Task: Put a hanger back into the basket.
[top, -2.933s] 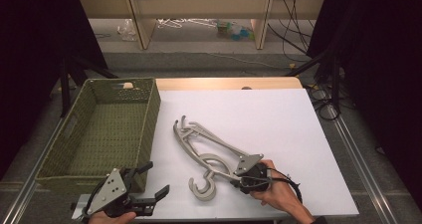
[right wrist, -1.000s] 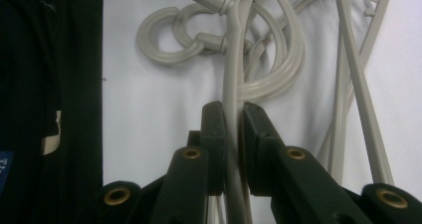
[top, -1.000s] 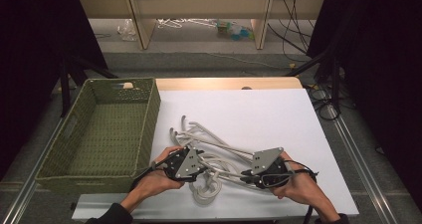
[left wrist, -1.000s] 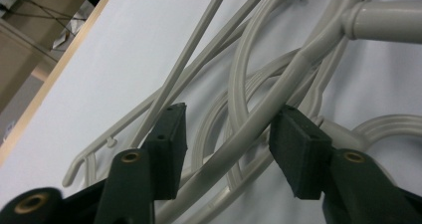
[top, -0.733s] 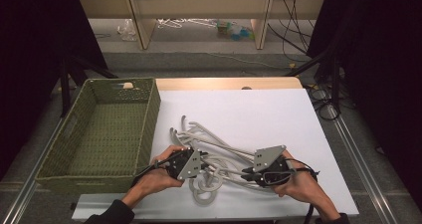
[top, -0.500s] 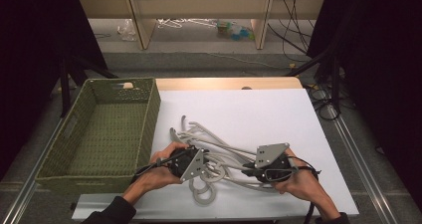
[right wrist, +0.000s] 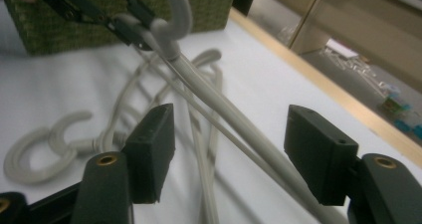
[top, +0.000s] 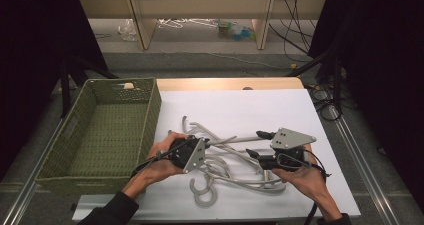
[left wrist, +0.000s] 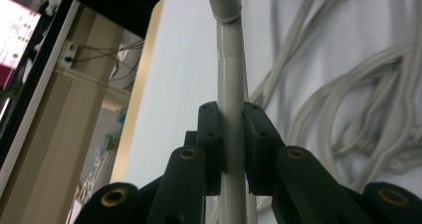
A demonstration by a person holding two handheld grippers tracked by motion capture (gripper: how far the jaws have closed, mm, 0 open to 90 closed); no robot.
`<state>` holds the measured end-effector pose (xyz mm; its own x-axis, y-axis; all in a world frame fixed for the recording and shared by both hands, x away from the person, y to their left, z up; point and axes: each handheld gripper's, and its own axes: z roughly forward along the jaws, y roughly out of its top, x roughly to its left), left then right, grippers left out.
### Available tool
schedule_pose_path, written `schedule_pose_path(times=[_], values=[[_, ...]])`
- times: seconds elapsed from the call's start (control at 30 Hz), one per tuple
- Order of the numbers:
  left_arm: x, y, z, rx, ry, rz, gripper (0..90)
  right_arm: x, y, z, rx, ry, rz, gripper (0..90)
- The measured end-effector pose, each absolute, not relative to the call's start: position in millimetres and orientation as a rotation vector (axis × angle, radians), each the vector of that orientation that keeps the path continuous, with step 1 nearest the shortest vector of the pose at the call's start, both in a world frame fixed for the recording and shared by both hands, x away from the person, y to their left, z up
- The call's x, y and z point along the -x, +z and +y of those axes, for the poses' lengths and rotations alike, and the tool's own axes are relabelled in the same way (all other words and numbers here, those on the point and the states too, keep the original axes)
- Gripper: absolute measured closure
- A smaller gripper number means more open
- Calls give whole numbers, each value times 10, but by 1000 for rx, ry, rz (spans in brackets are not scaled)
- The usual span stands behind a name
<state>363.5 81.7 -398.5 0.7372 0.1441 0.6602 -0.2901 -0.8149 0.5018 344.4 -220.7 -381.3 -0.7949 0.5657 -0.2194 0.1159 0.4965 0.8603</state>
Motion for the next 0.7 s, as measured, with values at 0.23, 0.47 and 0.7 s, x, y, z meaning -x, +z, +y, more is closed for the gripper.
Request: schedule_pose_path(times=[0.23,0.47,0.7], values=[[-3745,-3807,978,-2258,869,169,794,-3357,-3765,-2153,-581,1299,2271,345],[-3767,-3648,1175,-2159,618,472,793,-3338,-3896,-2090,-596,1309,2346,336],[-3754,-3552,1322,-2069,506,637,793,-3304,-4020,-2054,-598,1316,2385,337]])
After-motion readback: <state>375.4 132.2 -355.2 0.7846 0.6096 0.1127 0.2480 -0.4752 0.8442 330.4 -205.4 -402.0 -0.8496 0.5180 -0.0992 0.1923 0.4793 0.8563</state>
